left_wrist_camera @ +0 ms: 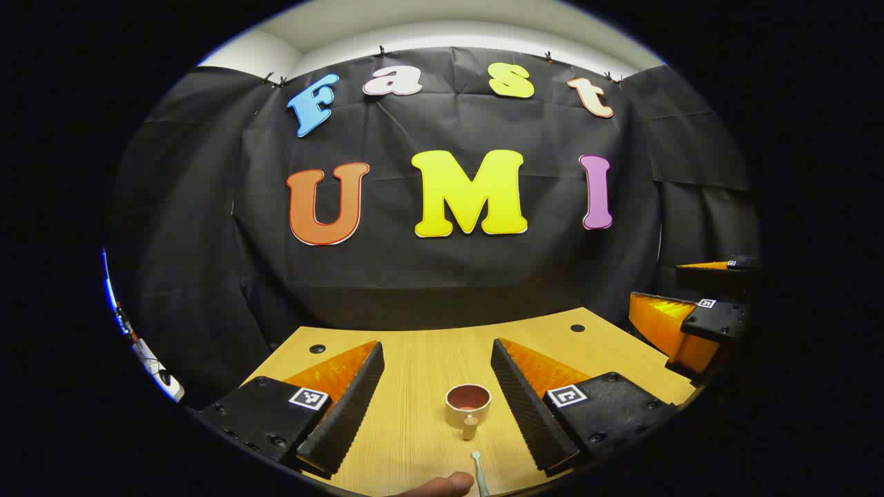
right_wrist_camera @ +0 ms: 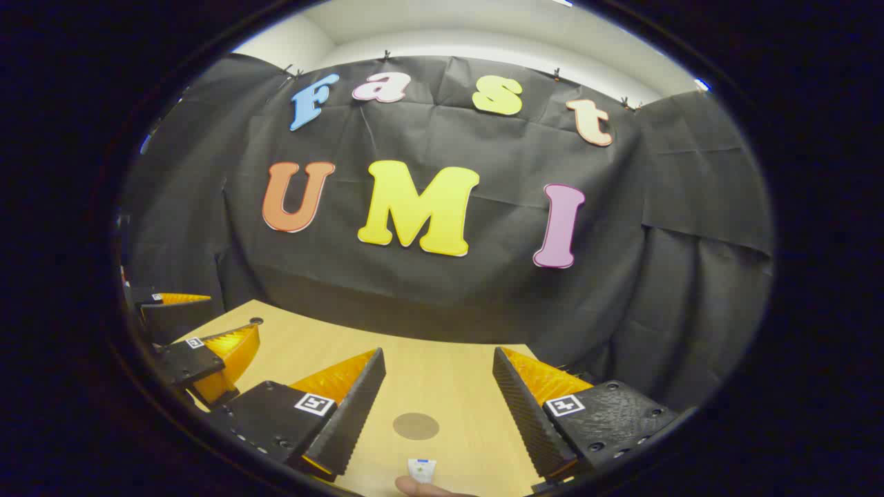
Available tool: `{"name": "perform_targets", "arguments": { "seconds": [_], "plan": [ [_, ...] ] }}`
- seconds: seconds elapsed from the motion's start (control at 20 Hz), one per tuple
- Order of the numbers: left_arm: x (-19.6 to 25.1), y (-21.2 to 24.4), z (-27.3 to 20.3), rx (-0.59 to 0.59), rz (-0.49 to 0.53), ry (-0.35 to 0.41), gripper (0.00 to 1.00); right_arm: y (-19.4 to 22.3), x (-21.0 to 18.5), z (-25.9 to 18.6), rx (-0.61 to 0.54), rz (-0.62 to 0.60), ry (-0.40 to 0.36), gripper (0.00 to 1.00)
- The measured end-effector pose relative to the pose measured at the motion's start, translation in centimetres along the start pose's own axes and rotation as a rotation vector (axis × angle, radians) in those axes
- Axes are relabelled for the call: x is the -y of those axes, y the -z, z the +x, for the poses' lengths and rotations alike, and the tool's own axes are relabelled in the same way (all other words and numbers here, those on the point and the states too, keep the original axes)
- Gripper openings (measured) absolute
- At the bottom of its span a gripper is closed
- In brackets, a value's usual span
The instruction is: Put the toothbrush and toothpaste on the desktop into the cup, then pick up the cup and place it on the coaster on the desktop.
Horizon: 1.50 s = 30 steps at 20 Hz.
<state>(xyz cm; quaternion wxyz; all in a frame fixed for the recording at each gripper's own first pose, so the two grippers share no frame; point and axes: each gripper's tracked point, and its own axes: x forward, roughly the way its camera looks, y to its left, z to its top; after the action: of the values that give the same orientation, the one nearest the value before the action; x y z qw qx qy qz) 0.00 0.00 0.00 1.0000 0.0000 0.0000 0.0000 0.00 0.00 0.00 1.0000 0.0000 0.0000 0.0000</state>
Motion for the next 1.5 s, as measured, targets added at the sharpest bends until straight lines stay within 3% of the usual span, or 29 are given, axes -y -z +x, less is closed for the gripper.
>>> {"name": "perform_targets", "arguments": {
  "seconds": [0.3, 0.35, 0.4, 0.5, 1.0, 1.1, 1.2, 1.5],
  "plan": [
    [1.3, -0.6, -0.3, 0.002, -0.033, -0.035, 0.99, -0.3, 0.5, 0.1, -0.006, -0.036, -0.054, 0.95],
    [1.8, -0.4, -0.4, -0.001, -0.039, -0.034, 0.94, 0.0, 0.7, 0.1, -0.008, -0.038, -0.061, 0.95],
    [2.2, 0.1, -0.4, -0.010, -0.046, -0.030, 0.99, 0.1, 1.0, 0.1, -0.013, -0.040, -0.061, 0.95],
    [3.0, 1.0, -0.7, -0.036, -0.055, -0.027, 0.99, 0.5, 1.4, -0.1, -0.015, -0.051, -0.074, 0.95],
    [4.6, 3.9, -1.0, -0.116, -0.071, -0.050, 0.99, 4.0, 4.6, 0.0, -0.090, -0.066, -0.065, 0.95],
    [5.0, 6.1, -0.9, -0.187, -0.054, -0.046, 0.99, 5.2, 4.6, 0.0, -0.114, -0.069, -0.071, 0.95],
    [6.4, 9.4, -1.3, -0.295, -0.074, 0.011, 0.99, 6.8, 4.8, 0.2, -0.141, -0.073, -0.069, 0.95],
    [7.9, 20.4, -3.9, -0.643, -0.096, 0.042, 0.99, 13.5, 5.3, 0.5, -0.325, -0.082, -0.067, 0.95]
  ]
}}
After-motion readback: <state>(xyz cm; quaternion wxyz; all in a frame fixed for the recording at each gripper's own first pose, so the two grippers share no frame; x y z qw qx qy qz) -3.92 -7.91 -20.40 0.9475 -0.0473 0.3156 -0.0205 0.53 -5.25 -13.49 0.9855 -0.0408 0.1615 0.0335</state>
